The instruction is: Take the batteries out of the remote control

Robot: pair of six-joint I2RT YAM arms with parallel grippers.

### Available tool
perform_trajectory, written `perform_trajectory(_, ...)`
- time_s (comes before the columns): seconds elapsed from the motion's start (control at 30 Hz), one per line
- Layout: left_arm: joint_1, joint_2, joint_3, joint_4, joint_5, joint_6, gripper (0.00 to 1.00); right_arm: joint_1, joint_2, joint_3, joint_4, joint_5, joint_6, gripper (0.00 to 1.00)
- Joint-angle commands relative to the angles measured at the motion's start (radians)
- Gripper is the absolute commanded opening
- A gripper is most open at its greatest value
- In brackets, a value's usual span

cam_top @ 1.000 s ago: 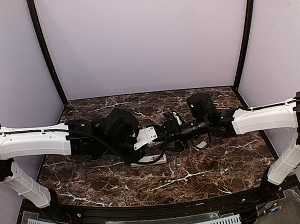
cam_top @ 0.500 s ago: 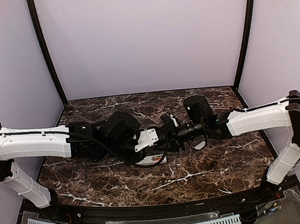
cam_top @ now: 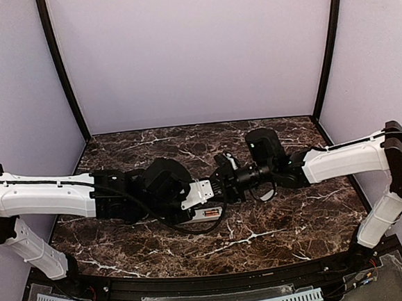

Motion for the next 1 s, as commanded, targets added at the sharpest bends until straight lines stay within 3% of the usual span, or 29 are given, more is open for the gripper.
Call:
perform_trajectory(0.0,-0.011,-0.006,-0.014,0.004,-0.036,0.017,0.01,0.009,0.019,0.002,0.047,-0.009,0.013,0.3)
perform_trajectory(0.7,-0.026,0.009,-0.017,0.005,-0.072,0.028,0.0,0.01,0.03,-0.007,0.06,-0.017,0.018,0.15)
perform_trajectory(0.97,-0.027,0.01,-0.014,0.005,-0.085,0.023,0.0,0.01,0.027,-0.006,0.053,-0.021,0.006,0.01)
